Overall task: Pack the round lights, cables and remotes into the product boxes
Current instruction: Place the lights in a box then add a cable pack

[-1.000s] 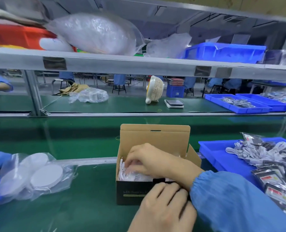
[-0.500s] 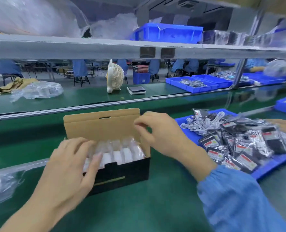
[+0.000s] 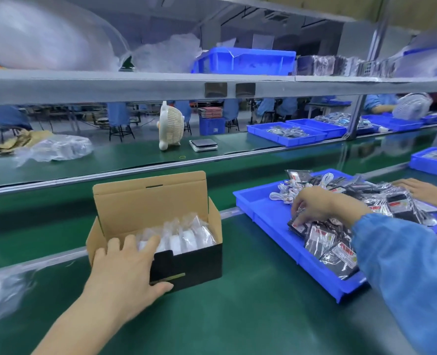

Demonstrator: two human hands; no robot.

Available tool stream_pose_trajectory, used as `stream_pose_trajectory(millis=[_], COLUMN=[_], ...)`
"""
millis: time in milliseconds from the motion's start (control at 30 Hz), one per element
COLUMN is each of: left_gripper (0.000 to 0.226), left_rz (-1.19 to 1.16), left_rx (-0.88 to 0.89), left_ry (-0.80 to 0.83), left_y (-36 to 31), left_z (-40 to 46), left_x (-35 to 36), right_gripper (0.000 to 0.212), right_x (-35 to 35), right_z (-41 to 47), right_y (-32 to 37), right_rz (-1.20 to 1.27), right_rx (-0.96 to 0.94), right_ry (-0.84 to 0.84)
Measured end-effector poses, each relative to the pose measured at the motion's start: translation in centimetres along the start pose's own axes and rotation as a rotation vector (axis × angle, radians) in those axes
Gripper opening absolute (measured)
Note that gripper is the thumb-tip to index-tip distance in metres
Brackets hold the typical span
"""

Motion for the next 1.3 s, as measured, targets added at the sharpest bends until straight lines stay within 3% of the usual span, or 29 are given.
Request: stream_pose_trajectory(millis=[133,267,333,367,433,500,567,600,700,767,867,933,1033,1100,1200,1300], left_gripper=[0.087,0.085,0.085,0.084,0.083,0.083,0.083,0.083,0.076,0.075,0.065,0.054,0.036,0.043,0.036,0.029], left_rz=[-0.019,-0.174,-0.214,-0.216,-0.213,-0.194,-0.164,-0.149,-0.134,-0.124,-0.179,-0.292,-0.37,-0.416,-0.334,-0.217], left_rx=[0.03,0.064,0.055,0.048,0.029,0.012,-0.002,-0.004,-0.008,0.009,0.03,0.021,0.028,0.07,-0.033,-0.035], left_ry=[-0.015,0.034,0.054,0.054,0.045,0.029,0.04,0.051,0.096,0.128,0.155,0.09,-0.189,-0.356,-0.224,-0.184], left_y=[0.4,0.4,0.4,0.2,-0.3,-1.0,-1.7,-2.0,-2.7,-2.9,-2.5,-2.1,-1.2,-0.6,0.2,0.2], left_z=[0.6,0.9,0.7,0.6,0.3,-0.1,-0.5,-0.7,-1.0,-1.2,-1.5,-1.9,-2.0,-1.6,0.3,1.6], left_x=[0.4,0.7,0.4,0.3,-0.1,-0.4,-0.5,-0.6,-0.8,-1.1,-2.2,-3.3,-5.9,-7.0,-6.1,-5.4], right_gripper=[0.02,0.026,0.028,0.027,0.025,0.023,0.026,0.028,0.025,0.018,0.013,0.016,0.026,0.029,0.033,0.028], right_x=[-3.1,-4.0,-5.6,-6.9,-9.4,-10.7,-10.0,-8.8,-3.5,-0.8,0.3,0.4,0.4,0.1,-1.5,-4.4], right_z=[0.4,0.7,-0.4,-1.5,-4.6,-6.6,-6.1,-5.1,-1.4,0.0,0.4,0.0,-1.0,-1.4,-1.7,-2.1], right_y=[0.4,0.7,1.4,1.9,4.3,8.6,14.4,17.2,22.8,23.9,24.4,24.8,24.8,24.5,23.9,22.3], right_rz=[0.001,0.046,0.141,0.291,0.817,1.163,1.204,1.183,1.022,0.974,0.728,0.556,0.442,0.355,0.127,0.14], right_rx=[0.016,0.016,-0.045,-0.082,-0.286,-0.606,-0.801,-0.813,-0.693,-0.632,-0.684,-0.754,-0.891,-0.904,-0.871,-0.896], right_ry=[-0.14,-0.229,-0.435,-0.623,-1.013,-1.151,-1.024,-0.906,-0.581,-0.49,-0.538,-0.526,-0.368,-0.32,-0.387,-0.474])
Point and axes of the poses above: each hand's wrist, its own z-axis towards the middle knuckle, its own x-axis out of the palm, y = z × x, the point moved 5 cm from there along z, towards the middle knuckle, and after that the axes turned 10 degrees about -x, right-handed, at the moved point
